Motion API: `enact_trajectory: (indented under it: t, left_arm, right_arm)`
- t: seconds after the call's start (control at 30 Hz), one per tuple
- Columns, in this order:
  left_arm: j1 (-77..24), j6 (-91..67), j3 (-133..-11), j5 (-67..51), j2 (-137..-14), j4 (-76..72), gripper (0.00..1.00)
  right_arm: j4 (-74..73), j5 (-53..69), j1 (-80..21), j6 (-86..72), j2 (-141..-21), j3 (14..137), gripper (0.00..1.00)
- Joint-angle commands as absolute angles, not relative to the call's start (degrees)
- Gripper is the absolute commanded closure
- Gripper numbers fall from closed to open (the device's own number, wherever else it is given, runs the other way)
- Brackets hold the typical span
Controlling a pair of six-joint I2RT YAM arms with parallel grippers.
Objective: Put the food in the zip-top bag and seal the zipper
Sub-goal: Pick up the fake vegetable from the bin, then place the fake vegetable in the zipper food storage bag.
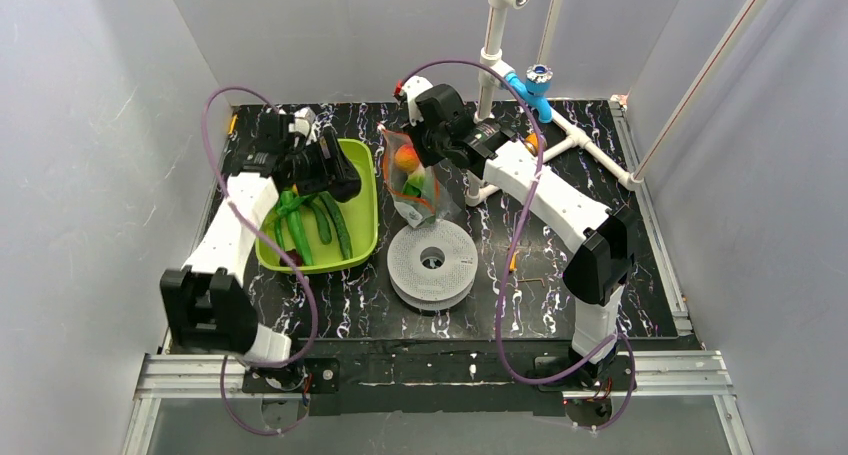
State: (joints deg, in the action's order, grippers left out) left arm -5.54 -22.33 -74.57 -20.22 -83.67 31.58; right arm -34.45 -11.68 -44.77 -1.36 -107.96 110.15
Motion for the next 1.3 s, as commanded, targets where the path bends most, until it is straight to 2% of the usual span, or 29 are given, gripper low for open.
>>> enact_trajectory:
  t: [0.0,0.17,0.3,0.6,0.77,0.87,1.1,1.27]
  left_arm:
    - [-6.25,-26.61,-66.14,-48.74,-73.12,28.41,0.93]
    - [-12.44,-31.14,-62.75,-57.04,-69.66,26.72,0.96]
    - [-16.47,-35.08,-63.71,-58.6,-70.0,25.94,0.97]
    - [-16.45,-52.43,-66.98,-68.07,-82.27,16.25,1.0]
    - [-15.32,-51.46,-70.85,-65.08,-86.82,19.86,1.0]
    - [-14.87,-55.15,-70.65,-63.3,-86.65,16.68,1.0]
    - [-13.62,-57.31,-71.79,-57.85,-88.03,19.15,0.92]
    - [-12.27,-57.75,-72.88,-54.54,-88.21,19.86,0.71]
  right_arm:
    - [-30.75,-10.02,-45.27,-1.98,-106.54,110.92,0.99]
    - [-30.28,-10.19,-45.38,-1.72,-106.66,111.15,0.99]
    - [-29.93,-10.36,-45.36,-1.36,-106.54,110.8,0.99]
    - [-27.75,-10.73,-46.22,-0.17,-104.93,108.38,0.99]
    - [-27.28,-10.76,-46.39,1.1,-104.05,107.34,0.99]
    - [-27.17,-10.71,-46.53,1.41,-103.69,106.89,0.99]
    - [-26.55,-10.46,-46.86,1.5,-103.43,106.63,0.99]
    - [-26.54,-10.38,-47.02,1.64,-103.58,106.94,0.99]
